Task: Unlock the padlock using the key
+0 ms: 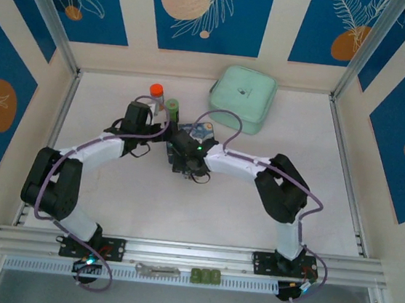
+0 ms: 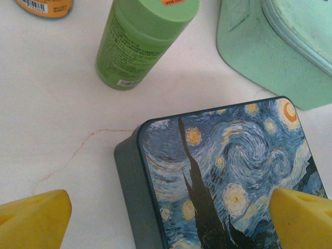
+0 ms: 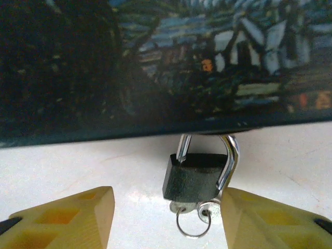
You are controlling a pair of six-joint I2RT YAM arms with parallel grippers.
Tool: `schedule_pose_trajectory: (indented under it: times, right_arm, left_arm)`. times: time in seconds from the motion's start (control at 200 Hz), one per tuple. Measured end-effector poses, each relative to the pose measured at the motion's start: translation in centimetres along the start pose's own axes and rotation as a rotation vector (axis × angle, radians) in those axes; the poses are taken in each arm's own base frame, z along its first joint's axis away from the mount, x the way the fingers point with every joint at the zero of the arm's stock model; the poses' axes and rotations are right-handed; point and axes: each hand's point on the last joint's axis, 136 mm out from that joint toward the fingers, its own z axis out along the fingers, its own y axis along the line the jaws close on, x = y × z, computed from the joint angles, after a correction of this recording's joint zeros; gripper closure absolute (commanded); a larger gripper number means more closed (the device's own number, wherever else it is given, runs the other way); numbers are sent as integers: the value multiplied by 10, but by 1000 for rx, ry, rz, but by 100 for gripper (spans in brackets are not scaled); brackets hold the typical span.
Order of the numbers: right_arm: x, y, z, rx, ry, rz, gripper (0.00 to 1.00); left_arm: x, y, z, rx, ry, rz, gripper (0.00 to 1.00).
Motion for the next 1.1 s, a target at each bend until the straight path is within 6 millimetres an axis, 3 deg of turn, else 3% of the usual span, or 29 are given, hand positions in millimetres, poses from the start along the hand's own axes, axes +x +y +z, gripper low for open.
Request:
schedule_pose_trajectory:
  times: [0.295,0.42,0.53,0.665,0.8,1.1]
  right_arm:
    - [2,-11,12,117,1,24,52]
    - [1,-13,18,143,2,27,61]
    - [2,-15,18,160,6,25,60]
    - [1,-23,14,201,1,14,48]
    - [5,-31,10,261,-13,-18,47]
    - [2,-13,4,255,-38,-69,60]
  left_arm:
    - [-10,3,-1,25,-40,-29,3]
    - [-12,5,0,38,-41,-46,3]
    - [-13,2,1,58,-44,-57,3]
    - [-13,-1,0,76,-41,-61,3]
    - [-12,-2,0,90,-36,-62,3]
    - [-4,4,1,92,-14,-79,3]
